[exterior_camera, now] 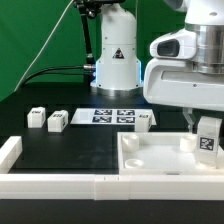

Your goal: Assemble one leg

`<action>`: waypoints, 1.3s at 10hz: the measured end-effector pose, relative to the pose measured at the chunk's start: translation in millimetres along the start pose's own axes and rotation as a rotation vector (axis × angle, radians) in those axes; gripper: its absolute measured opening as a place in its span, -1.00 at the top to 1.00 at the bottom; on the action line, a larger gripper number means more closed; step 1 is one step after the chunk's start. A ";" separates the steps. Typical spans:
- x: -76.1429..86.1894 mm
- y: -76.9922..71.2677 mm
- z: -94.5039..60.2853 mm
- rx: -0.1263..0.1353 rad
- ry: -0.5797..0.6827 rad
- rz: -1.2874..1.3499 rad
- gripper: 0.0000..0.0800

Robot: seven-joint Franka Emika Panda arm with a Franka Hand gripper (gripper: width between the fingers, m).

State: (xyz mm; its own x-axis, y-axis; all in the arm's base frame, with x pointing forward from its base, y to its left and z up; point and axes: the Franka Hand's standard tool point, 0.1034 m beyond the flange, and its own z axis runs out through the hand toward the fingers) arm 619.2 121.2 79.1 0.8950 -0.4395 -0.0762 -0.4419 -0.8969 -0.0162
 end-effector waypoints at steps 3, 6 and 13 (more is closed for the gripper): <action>0.3 -0.8 0.4 0.001 0.004 0.288 0.27; 0.0 -1.5 0.4 0.003 0.002 0.507 0.27; 1.8 1.1 1.3 0.005 0.000 0.055 -0.60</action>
Offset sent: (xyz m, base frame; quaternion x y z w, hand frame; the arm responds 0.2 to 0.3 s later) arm -0.0019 -0.0083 -0.0049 -0.0292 0.0169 0.1983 0.9796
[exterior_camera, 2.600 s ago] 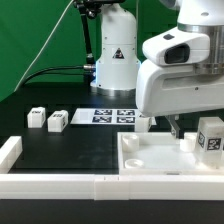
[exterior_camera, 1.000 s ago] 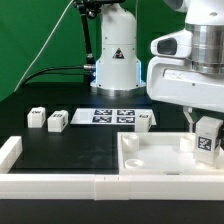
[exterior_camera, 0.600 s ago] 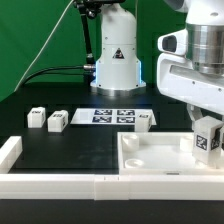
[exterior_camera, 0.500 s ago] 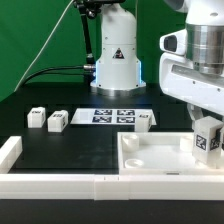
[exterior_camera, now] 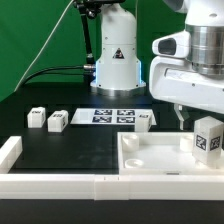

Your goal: Assemble one leg

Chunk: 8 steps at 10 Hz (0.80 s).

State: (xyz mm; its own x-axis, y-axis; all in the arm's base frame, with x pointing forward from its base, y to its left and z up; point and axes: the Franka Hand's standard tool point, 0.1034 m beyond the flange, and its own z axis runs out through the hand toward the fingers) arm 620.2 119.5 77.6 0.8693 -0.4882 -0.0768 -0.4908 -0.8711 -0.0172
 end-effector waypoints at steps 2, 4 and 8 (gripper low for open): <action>1.3 1.4 0.6 0.000 -0.001 -0.250 -0.62; -2.0 -3.2 0.4 0.001 -0.001 -0.469 -0.62; 0.2 -0.2 0.3 0.002 -0.001 -0.752 -0.62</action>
Offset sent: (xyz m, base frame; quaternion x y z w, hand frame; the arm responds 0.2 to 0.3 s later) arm -0.0009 0.0206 0.0062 0.0094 -0.0091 -0.3113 0.9502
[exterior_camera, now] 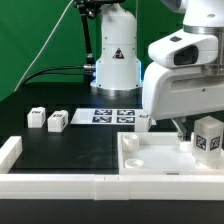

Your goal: Assemble one leg

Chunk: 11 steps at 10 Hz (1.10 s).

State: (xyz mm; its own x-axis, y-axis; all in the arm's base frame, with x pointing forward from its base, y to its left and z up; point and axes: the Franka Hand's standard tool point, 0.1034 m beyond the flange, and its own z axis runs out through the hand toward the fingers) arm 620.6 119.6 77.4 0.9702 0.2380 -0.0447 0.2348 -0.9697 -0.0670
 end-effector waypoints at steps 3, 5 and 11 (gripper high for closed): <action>-0.1 0.3 0.1 0.000 0.000 0.000 0.02; -0.1 0.2 0.2 0.000 0.000 0.019 0.27; -3.3 1.8 1.6 0.010 0.055 0.603 0.27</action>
Offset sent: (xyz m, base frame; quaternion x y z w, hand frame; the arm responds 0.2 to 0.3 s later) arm 0.0000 0.0000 0.0000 0.0000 0.0000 0.0000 1.0000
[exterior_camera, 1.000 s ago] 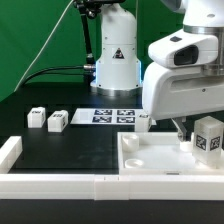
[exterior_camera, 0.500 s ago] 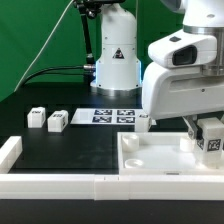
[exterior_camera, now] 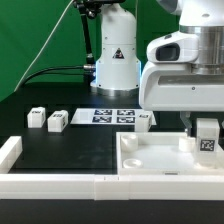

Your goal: Assemble one leg

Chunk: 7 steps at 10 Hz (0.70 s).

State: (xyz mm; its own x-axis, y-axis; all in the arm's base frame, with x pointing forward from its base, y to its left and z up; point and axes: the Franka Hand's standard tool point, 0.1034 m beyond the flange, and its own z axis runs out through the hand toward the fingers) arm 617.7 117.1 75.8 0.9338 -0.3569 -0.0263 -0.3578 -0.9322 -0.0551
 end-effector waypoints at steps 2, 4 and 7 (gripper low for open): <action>1.2 -2.6 0.0 0.008 0.012 0.189 0.27; 1.5 -3.5 -0.4 0.011 0.008 0.480 0.27; -1.1 -6.7 1.1 0.014 0.007 0.761 0.27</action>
Offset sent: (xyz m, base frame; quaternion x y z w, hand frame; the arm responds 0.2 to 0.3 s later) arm 0.0064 0.0064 0.0023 -0.0036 -0.0148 0.3323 0.9431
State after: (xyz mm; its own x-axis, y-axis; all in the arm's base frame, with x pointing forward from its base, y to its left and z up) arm 619.0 123.8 75.1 0.4290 -0.9016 -0.0557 -0.9033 -0.4275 -0.0370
